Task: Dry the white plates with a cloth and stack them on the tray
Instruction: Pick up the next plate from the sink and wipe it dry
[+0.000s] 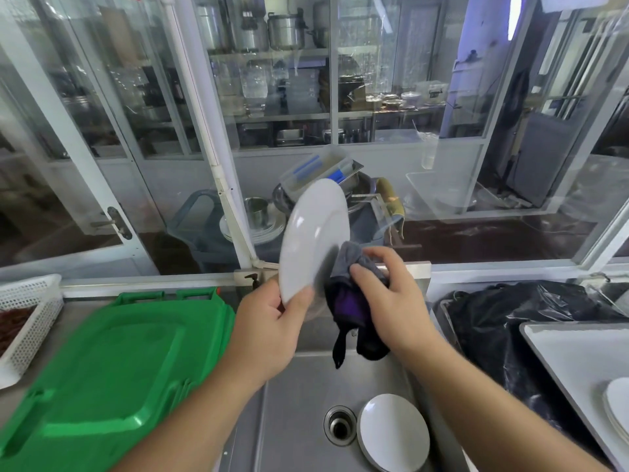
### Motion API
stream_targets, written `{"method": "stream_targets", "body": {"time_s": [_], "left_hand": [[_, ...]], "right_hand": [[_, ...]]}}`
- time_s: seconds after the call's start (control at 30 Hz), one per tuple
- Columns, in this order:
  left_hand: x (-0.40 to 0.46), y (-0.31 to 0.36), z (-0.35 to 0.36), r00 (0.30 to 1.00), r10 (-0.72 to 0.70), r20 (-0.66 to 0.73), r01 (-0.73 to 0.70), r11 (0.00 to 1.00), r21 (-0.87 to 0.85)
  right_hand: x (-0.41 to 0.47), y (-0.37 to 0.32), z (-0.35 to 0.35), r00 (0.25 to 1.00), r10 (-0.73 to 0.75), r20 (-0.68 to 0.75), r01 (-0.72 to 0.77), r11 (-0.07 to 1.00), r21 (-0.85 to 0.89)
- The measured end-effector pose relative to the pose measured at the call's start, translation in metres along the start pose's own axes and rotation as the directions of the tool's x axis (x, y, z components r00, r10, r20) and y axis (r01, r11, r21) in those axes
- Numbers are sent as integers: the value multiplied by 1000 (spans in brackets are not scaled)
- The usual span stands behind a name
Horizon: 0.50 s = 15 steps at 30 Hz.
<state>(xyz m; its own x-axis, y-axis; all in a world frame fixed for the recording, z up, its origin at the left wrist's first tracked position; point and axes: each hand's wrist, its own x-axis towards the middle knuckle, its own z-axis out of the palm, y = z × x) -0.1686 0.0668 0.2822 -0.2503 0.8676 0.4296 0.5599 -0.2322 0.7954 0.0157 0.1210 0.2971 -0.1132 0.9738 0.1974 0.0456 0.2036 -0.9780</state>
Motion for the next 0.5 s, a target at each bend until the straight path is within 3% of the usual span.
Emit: {"method": "stream_targets", "body": {"time_s": [0.17, 0.3, 0.4, 0.5], "left_hand": [[3, 6, -8, 971, 183, 155, -206, 968, 144], [6, 14, -12, 912, 326, 249, -395, 864, 314], [5, 21, -18, 825, 448, 344, -559, 738, 378], [10, 24, -27, 745, 459, 484, -658, 625, 420]], "right_hand": [[13, -10, -11, 983, 177, 38, -181, 956, 230], [14, -8, -17, 901, 411, 142, -425, 764, 486], [10, -8, -24, 886, 400, 233, -461, 716, 524], [7, -8, -29, 874, 386, 294, -485, 722, 494]]}}
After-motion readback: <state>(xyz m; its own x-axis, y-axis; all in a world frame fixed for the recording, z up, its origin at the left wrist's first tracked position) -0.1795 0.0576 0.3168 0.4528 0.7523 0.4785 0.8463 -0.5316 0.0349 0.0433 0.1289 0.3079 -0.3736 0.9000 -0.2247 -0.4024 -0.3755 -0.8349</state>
